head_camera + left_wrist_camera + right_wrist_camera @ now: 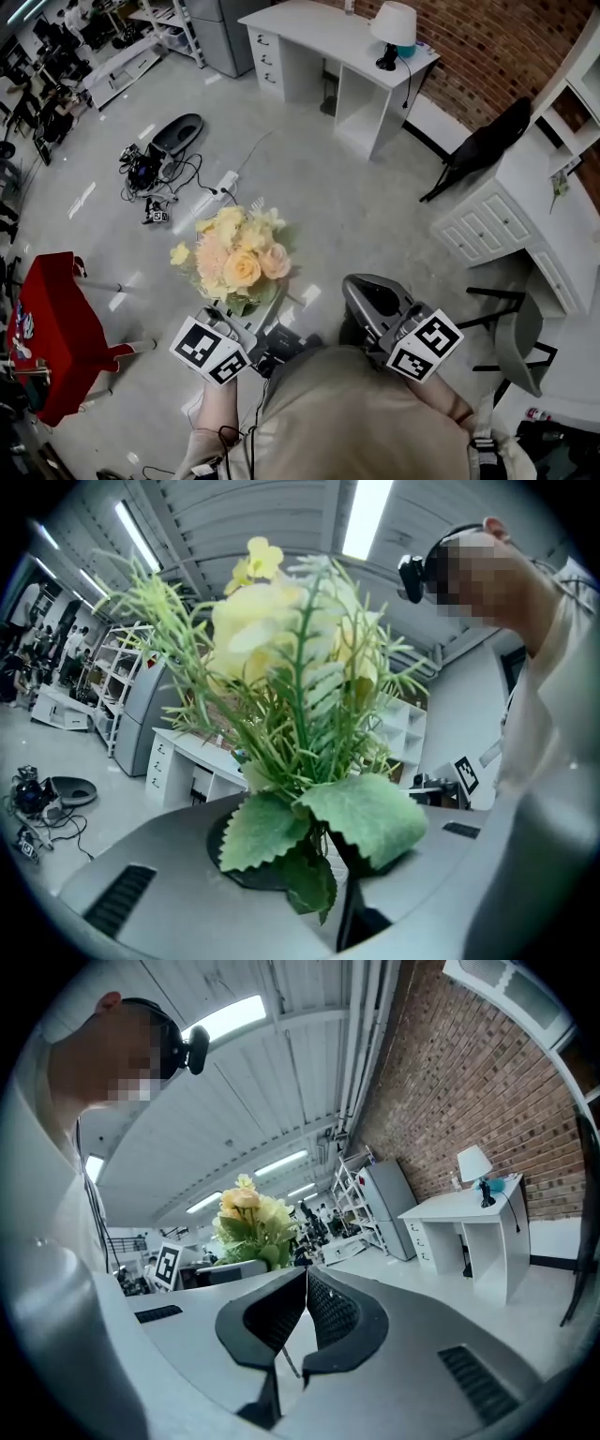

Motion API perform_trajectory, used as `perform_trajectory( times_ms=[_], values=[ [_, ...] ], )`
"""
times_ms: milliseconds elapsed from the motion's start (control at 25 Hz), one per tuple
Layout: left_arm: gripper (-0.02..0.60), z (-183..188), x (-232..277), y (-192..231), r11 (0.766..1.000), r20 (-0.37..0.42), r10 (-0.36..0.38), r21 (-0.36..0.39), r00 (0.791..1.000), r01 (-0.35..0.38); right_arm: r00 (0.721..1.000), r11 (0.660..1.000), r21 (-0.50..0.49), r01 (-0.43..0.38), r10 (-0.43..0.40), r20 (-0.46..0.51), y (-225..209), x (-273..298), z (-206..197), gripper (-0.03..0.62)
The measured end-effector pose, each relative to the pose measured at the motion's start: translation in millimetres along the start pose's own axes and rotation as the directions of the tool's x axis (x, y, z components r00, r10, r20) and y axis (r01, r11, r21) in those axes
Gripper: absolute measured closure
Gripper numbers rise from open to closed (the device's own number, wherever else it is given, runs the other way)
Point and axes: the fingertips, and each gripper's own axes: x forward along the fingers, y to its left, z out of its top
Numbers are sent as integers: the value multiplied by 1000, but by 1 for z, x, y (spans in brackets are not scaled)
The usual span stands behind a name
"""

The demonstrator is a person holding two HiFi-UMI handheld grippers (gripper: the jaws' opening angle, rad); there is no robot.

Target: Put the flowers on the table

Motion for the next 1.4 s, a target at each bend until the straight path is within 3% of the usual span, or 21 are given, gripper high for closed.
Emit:
perform_trajectory(
  times_ms=[440, 800, 960, 1160, 1400],
  values=[
    [468, 25, 89, 8, 998, -16, 42, 36, 999, -42, 999, 997, -56, -50, 51, 18, -79, 23, 44, 574],
    [468, 32, 161, 4, 996, -37, 74, 47, 997, -72, 995, 995, -24, -99, 100, 30, -146, 15, 73, 574],
    [468, 35, 186, 1, 994, -45, 96, 58, 994, -93, 990, 989, -38, -142, 141, -13, -168, 13, 72, 574],
    [468, 36, 215, -1, 990, -58, 121, 72, 991, -117, 984, 984, -14, -178, 178, -1, -197, 12, 83, 574],
    [468, 42, 228, 6, 977, -71, 191, 111, 979, -182, 960, 960, -11, -279, 279, -8, -206, 19, 84, 572]
  ],
)
